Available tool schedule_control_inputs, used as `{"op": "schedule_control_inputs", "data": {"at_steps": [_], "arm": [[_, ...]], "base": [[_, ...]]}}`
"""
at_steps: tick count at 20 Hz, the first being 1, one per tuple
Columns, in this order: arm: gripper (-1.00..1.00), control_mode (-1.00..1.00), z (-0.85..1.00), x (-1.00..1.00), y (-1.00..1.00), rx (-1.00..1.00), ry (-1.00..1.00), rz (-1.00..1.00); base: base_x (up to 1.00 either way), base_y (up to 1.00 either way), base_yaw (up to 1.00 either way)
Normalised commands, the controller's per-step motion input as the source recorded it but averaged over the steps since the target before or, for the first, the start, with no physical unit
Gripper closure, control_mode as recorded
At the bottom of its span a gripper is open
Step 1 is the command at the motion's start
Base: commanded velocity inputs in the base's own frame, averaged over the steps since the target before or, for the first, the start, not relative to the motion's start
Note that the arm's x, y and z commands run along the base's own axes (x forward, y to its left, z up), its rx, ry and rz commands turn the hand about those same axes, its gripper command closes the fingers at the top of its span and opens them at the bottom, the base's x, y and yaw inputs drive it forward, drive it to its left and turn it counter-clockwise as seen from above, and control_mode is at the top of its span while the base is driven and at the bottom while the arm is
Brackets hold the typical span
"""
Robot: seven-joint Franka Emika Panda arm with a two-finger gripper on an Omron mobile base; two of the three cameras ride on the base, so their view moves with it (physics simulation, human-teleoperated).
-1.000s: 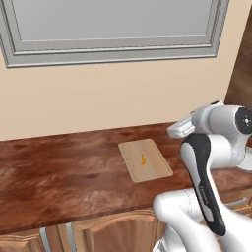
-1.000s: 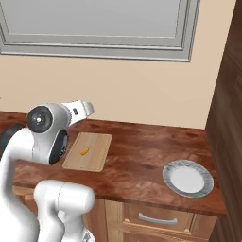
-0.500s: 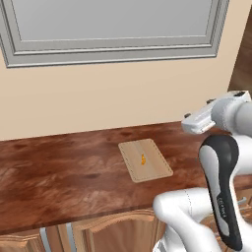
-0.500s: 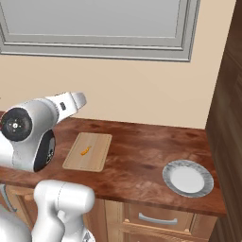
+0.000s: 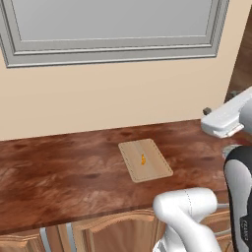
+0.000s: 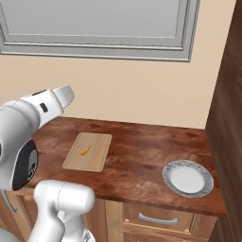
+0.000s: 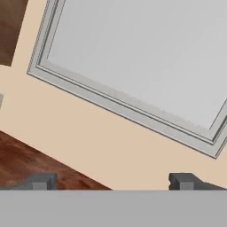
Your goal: Pick the shrimp from the plate and place it on the cutting board. Then pick the condiment bottle from the cabinet and place it next to the cutting board.
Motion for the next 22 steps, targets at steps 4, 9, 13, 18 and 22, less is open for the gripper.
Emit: {"op": "schedule_control_inputs", "data": {"at_steps": [4,9,13,18,22], "arm": [[-1.0,-1.0,0.19,-0.54,0.0,0.0,-0.22,0.0],[-1.0,-1.0,0.12,-0.51,0.0,-0.01,-0.19,0.0],[-1.0,-1.0,0.0,-0.13,0.0,0.0,-0.03,0.0],[-1.0,1.0,0.0,0.0,0.0,0.0,0.0,0.0],[-1.0,1.0,0.0,0.0,0.0,0.0,0.0,0.0]], "base": [[0.0,0.0,0.0],[0.0,0.0,0.0],[0.0,0.0,0.0],[-0.01,0.0,0.01],[-0.42,-0.01,0.01]]}}
